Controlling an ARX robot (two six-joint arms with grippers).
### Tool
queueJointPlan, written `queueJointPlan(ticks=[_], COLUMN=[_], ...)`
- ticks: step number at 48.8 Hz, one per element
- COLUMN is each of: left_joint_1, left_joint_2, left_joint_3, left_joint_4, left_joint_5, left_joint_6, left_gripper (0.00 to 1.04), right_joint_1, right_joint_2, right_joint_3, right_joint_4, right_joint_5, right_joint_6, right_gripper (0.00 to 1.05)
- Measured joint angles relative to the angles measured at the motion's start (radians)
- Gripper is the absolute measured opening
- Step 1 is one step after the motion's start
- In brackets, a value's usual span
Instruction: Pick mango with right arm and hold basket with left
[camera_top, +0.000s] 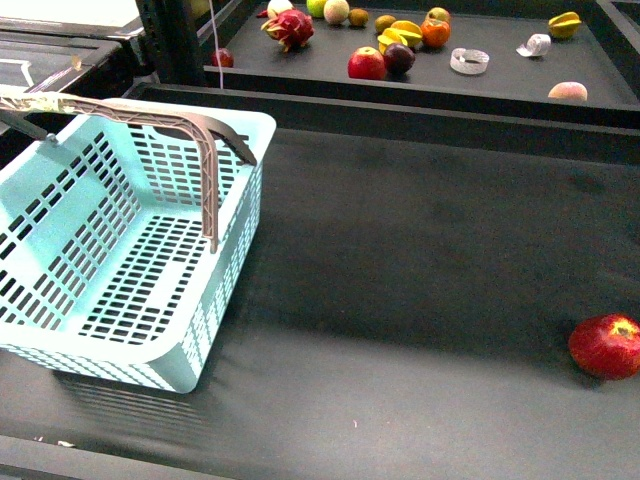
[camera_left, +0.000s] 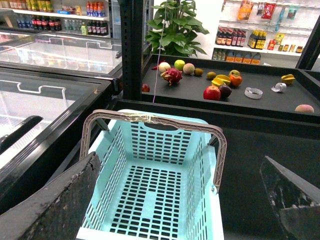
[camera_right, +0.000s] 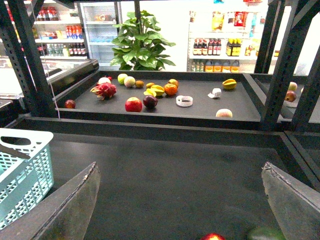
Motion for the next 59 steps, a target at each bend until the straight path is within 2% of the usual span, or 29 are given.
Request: queueJointPlan(ticks=[39, 40, 45, 46, 48, 51, 54, 59], left_joint_1=[0.0, -0.016, -0.176, -0.196, -0.217, -0.222, -0.215, -0.195], left_joint_2=[0.0, 0.006, 0.15, 0.184, 0.259, 0.451, 0.68, 1.011], left_joint_3=[0.0, -0.001, -0.001, -0.001, 0.0, 0.002, 0.016, 0.113], left_joint_4=[0.0, 0.01, 0.211, 0.242, 0.303, 0.459, 0.622, 0.777], left_joint_5=[-0.002, -0.046, -0.485, -0.549, -0.617, -0.635, -0.598, -0.536], left_joint_6=[0.0, -0.009, -0.062, -0.074, -0.091, -0.131, -0.177, -0.285], left_gripper=[0.97, 0.97, 0.97, 0.97, 0.97, 0.97, 0.97, 0.97], right_joint_1=[0.0, 0.0, 0.0, 0.0, 0.0, 0.0, 0.0, 0.0], right_joint_2=[0.0, 0.0, 0.0, 0.0, 0.0, 0.0, 0.0, 0.0], right_joint_3=[0.0, 0.0, 0.0, 0.0, 0.0, 0.0, 0.0, 0.0], right_joint_4=[0.0, 0.0, 0.0, 0.0, 0.0, 0.0, 0.0, 0.0], right_joint_5=[0.0, 0.0, 0.001, 0.0, 0.0, 0.0, 0.0, 0.0], right_joint_6=[0.0, 0.0, 0.0, 0.0, 0.0, 0.0, 0.0, 0.0], right_gripper=[0.96, 0.96, 0.96, 0.96, 0.96, 0.96, 0.96, 0.96])
